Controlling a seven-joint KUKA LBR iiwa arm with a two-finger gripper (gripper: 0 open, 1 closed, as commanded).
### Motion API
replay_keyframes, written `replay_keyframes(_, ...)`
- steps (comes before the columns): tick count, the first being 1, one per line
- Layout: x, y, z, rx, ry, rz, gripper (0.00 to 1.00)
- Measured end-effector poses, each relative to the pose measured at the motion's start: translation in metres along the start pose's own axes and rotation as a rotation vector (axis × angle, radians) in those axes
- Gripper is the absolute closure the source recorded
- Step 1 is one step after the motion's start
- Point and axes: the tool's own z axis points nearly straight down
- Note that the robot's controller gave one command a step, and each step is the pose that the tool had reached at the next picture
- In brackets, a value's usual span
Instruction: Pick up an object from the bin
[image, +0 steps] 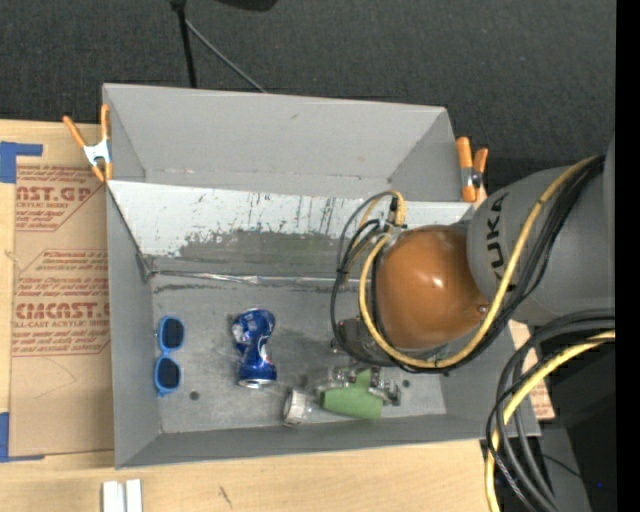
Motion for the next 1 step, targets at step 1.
replay_keyframes(1, -0.0200, -0.0438, -0.1208, 0.006, -0.008, -0.034, 1.00)
